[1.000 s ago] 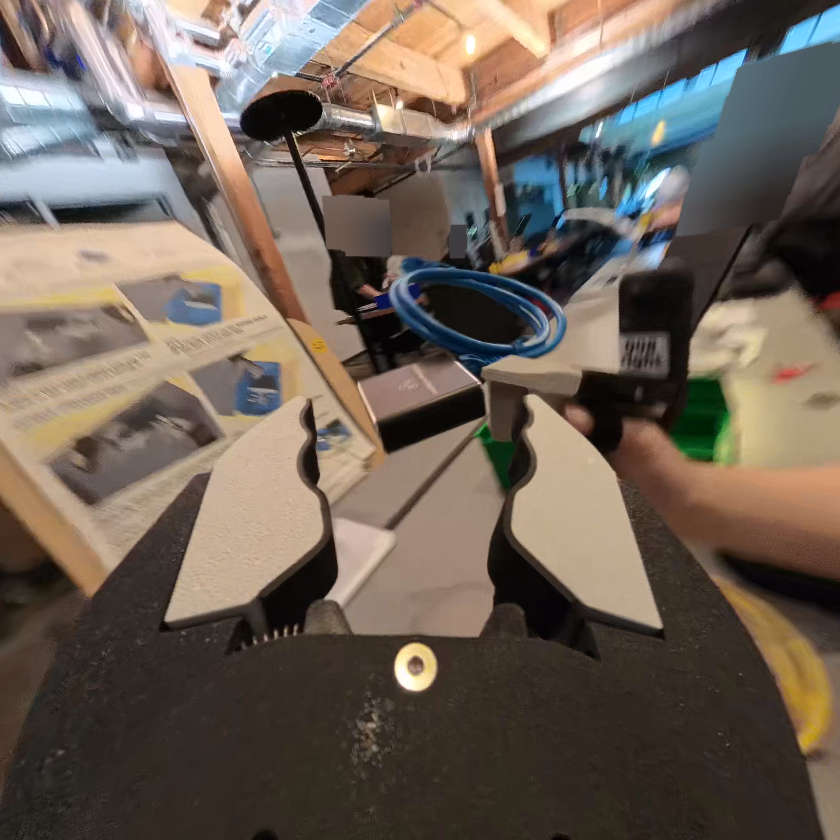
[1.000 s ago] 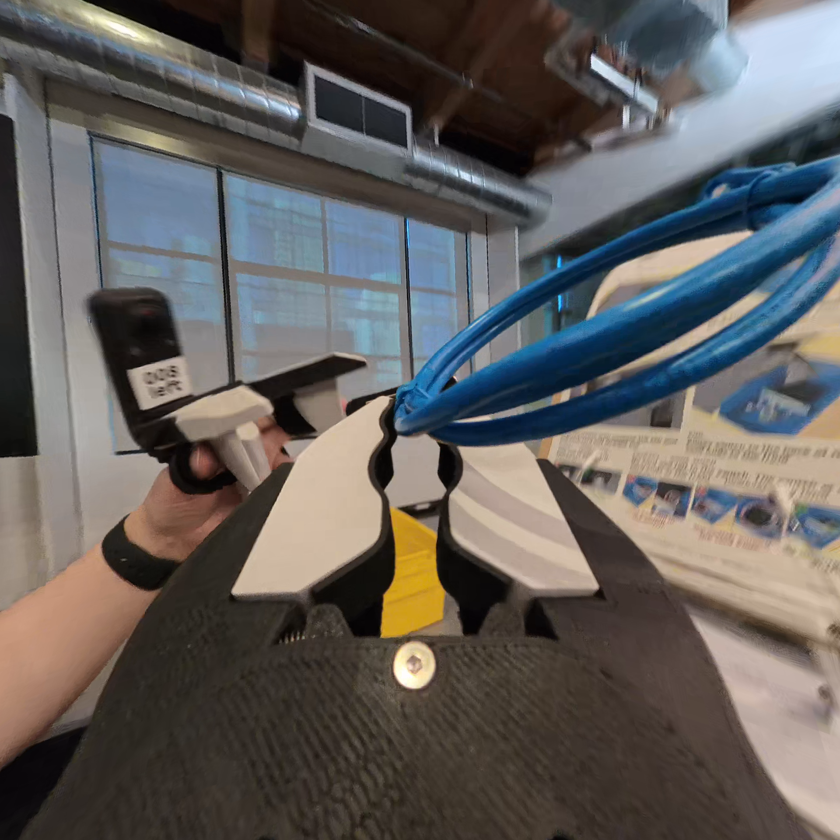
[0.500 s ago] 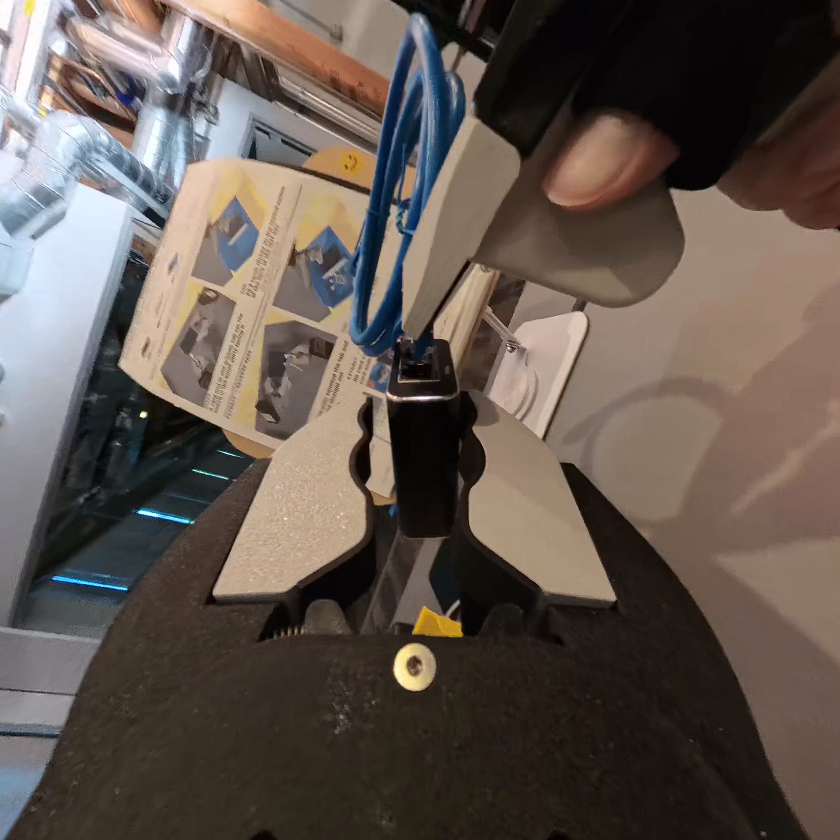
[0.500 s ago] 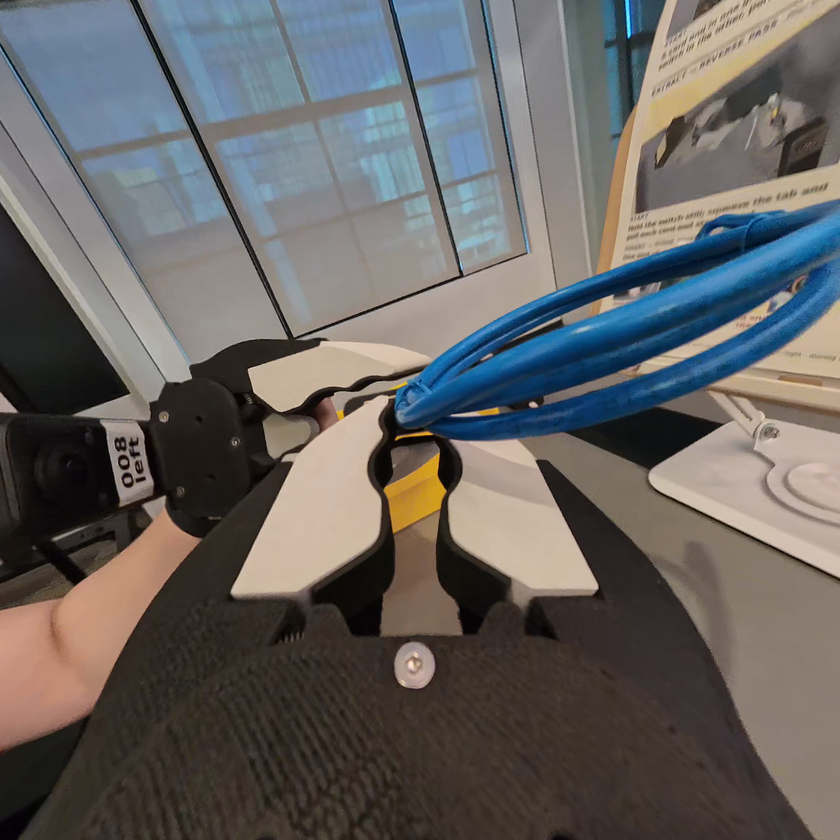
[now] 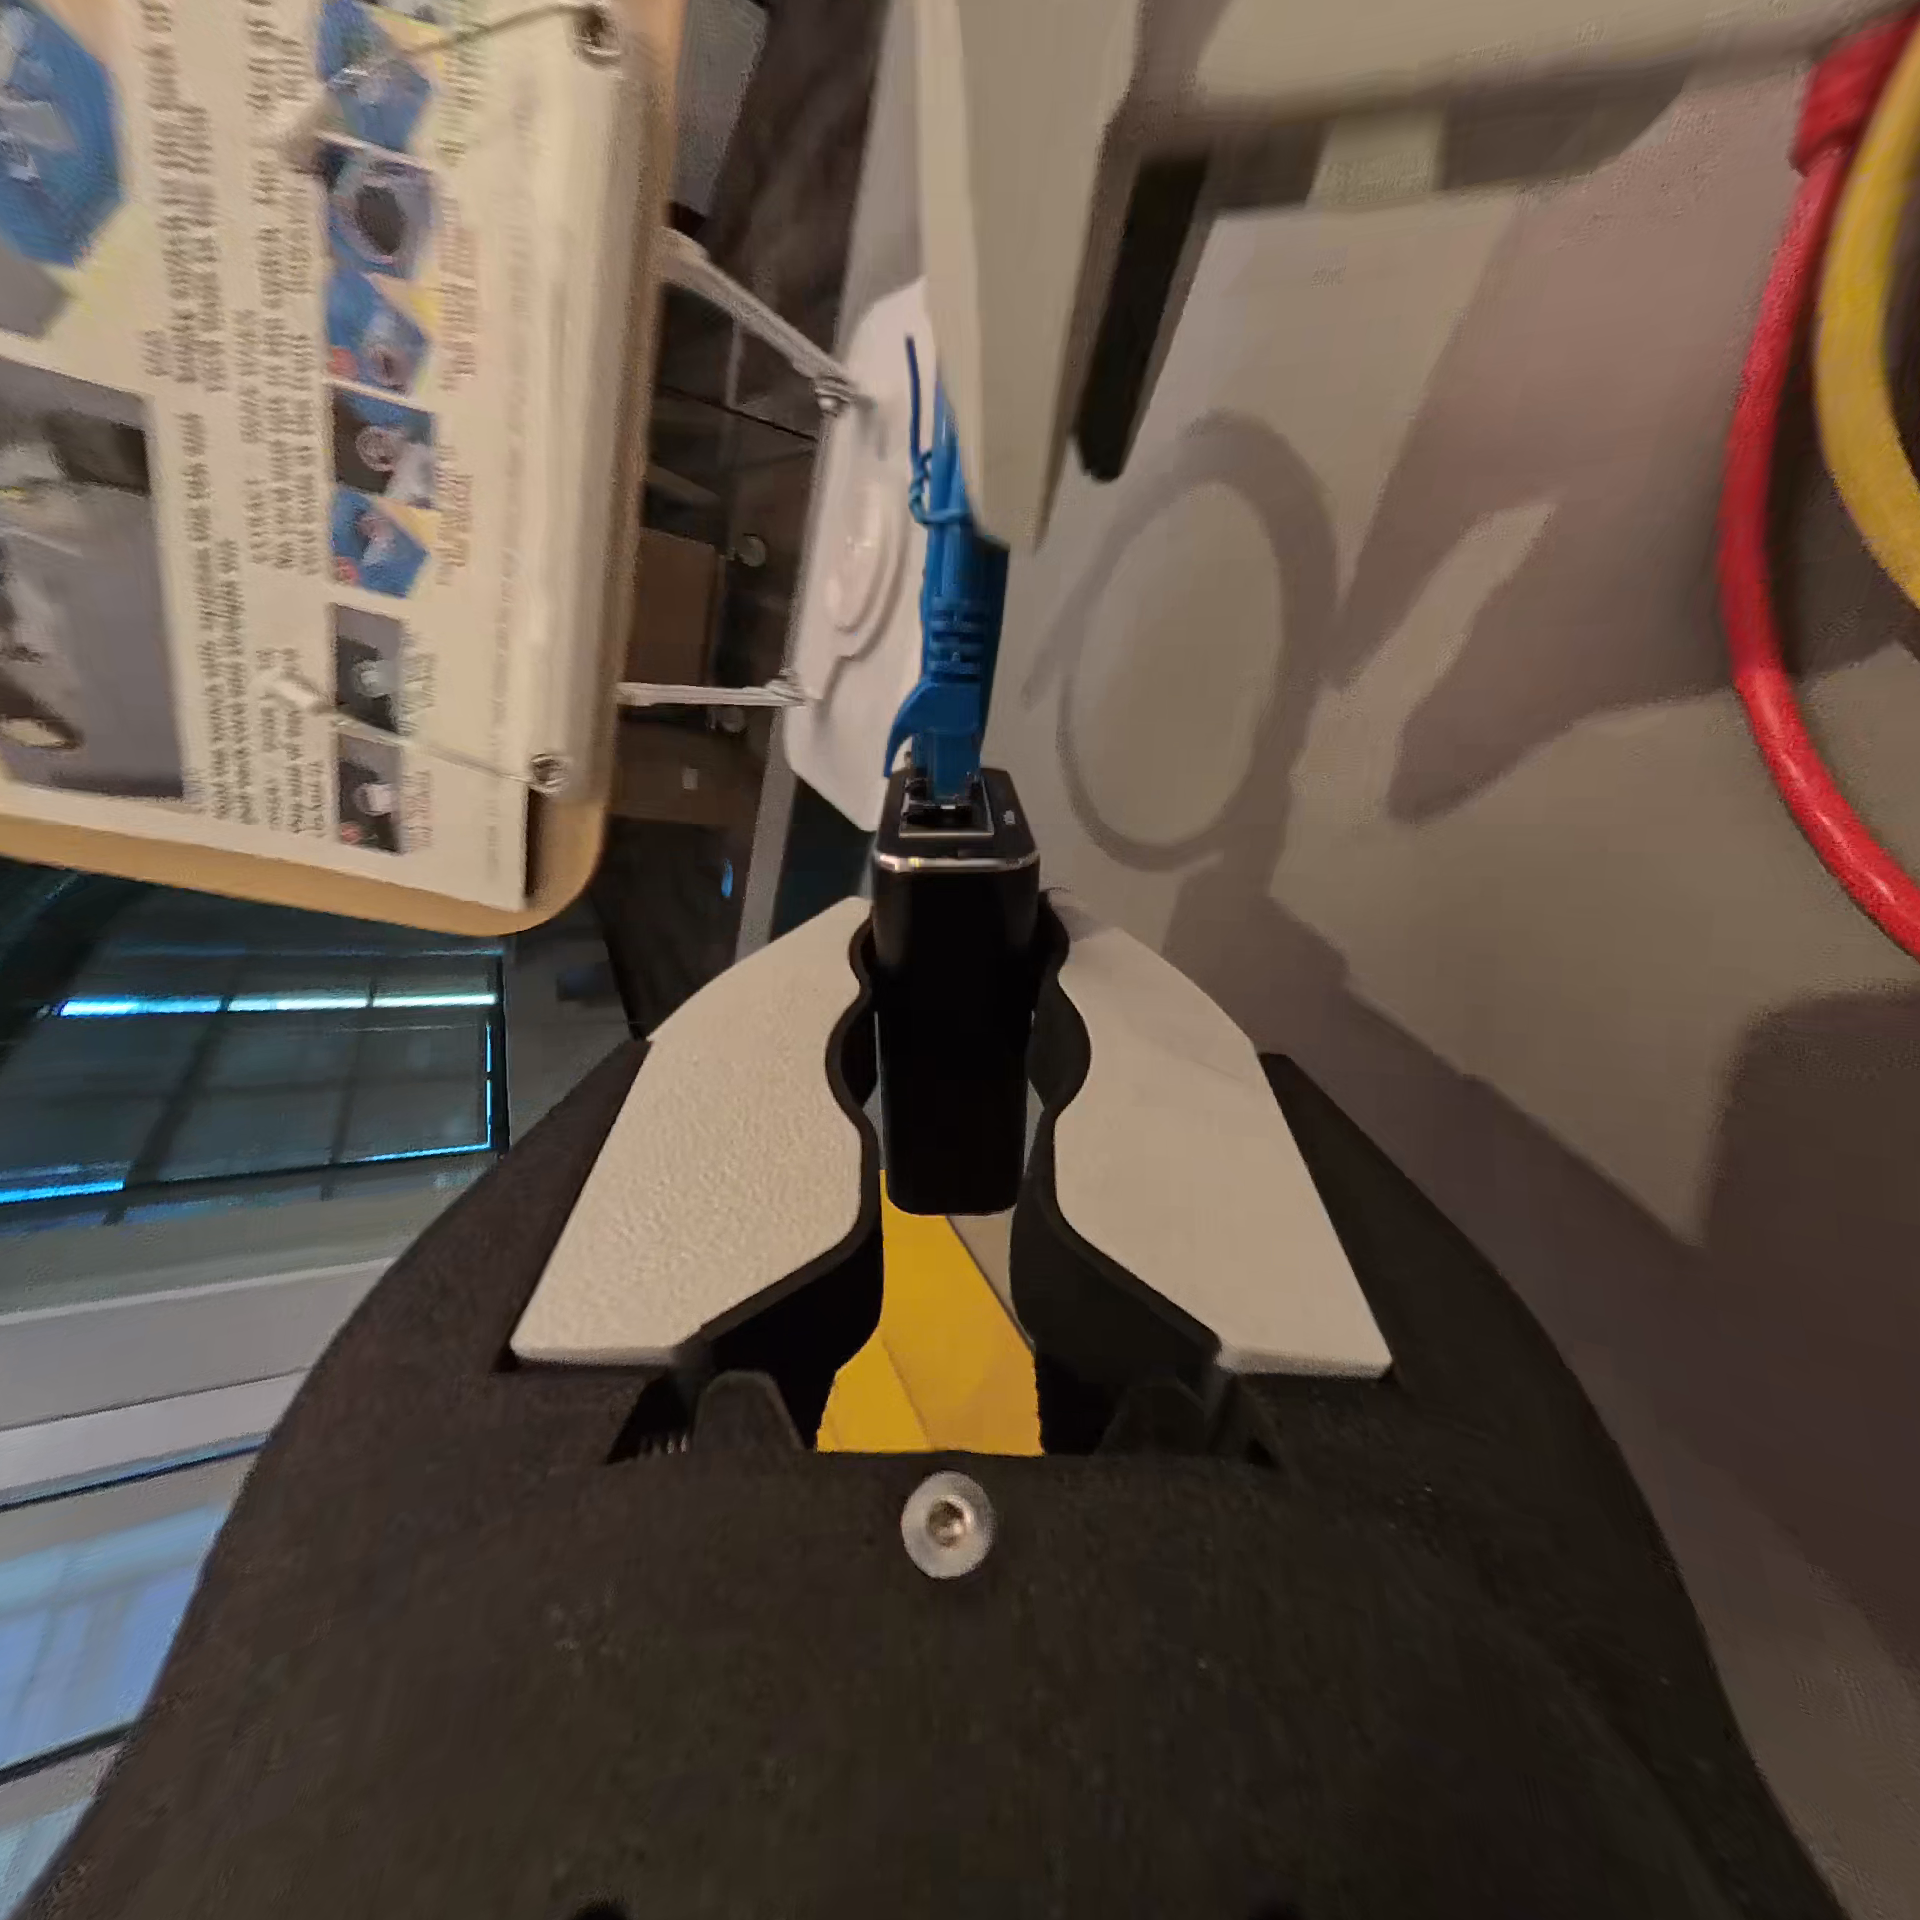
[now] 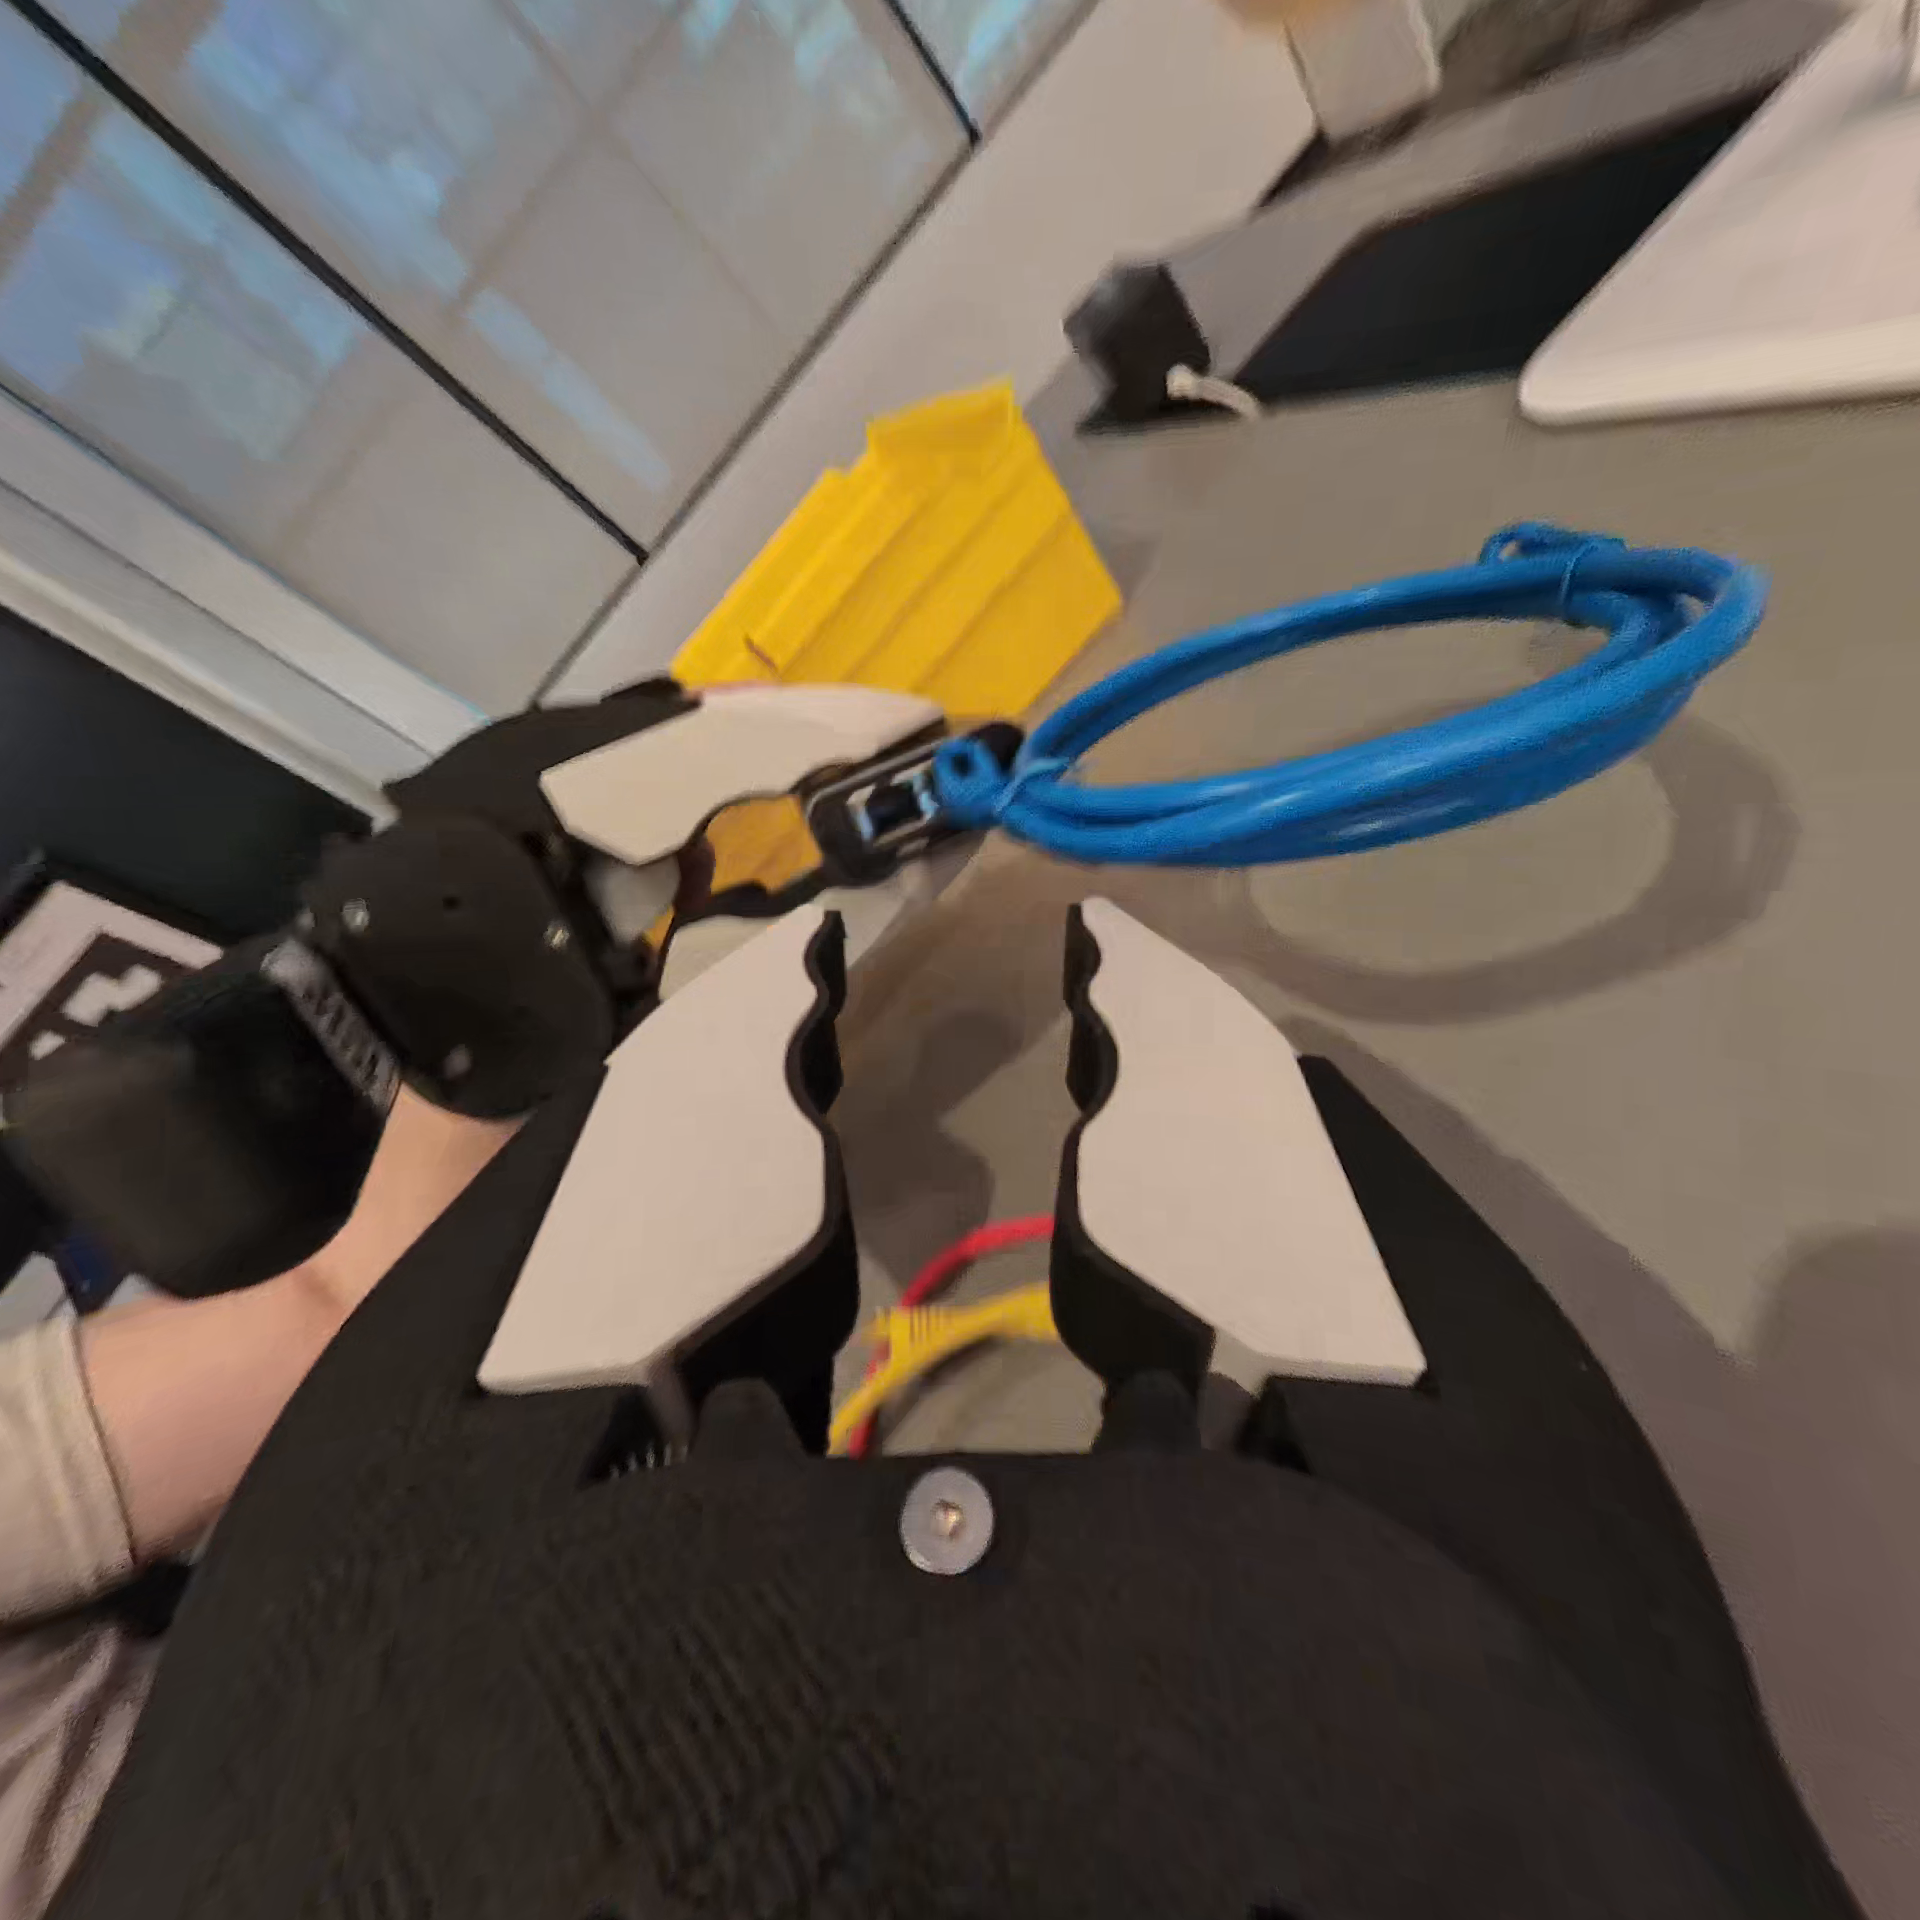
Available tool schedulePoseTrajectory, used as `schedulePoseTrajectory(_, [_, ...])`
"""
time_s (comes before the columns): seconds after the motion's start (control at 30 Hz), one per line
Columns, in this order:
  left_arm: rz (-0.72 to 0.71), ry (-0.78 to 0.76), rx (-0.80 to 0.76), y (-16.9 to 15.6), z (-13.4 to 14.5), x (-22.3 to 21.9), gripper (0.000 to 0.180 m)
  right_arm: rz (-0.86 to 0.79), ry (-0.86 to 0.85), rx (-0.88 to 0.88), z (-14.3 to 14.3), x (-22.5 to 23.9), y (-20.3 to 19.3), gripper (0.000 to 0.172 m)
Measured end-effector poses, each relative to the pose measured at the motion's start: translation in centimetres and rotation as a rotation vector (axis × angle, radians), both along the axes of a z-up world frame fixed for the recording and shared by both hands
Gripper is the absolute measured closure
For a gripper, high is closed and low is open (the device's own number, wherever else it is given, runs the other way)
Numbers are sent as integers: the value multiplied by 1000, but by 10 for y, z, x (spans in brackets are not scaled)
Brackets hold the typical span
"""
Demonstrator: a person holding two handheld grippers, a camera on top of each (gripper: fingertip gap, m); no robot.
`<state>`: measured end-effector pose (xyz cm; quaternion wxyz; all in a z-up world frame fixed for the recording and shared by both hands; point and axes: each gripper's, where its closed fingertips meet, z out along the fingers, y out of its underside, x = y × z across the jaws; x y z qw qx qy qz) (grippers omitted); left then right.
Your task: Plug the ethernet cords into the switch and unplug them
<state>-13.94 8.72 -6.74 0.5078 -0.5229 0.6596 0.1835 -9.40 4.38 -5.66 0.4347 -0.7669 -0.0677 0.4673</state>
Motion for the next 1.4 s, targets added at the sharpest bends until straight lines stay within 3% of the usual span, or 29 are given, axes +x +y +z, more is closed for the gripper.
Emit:
schedulePoseTrajectory(0.13, [-14,91,-50,-5,-32,2,156,-41,-127,-2,-17,22,-26,133])
schedulePoseTrajectory(0.43, [-16,190,-167,-11,-78,-4,155,-126,-216,140,-9,33,-41,135])
schedulePoseTrajectory(0.67, [-39,205,-347,-26,-78,-1,145,-136,-187,182,4,38,-42,136])
schedulePoseTrajectory(1.1, [-119,410,-557,-41,-81,-4,131,-182,-94,246,31,55,-47,141])
schedulePoseTrajectory(1.23, [-116,339,-632,-42,-79,-3,119,-181,-96,246,32,57,-48,141])
schedulePoseTrajectory(1.4, [-94,158,-611,-45,-51,-4,116,-149,-186,231,21,50,-49,140])
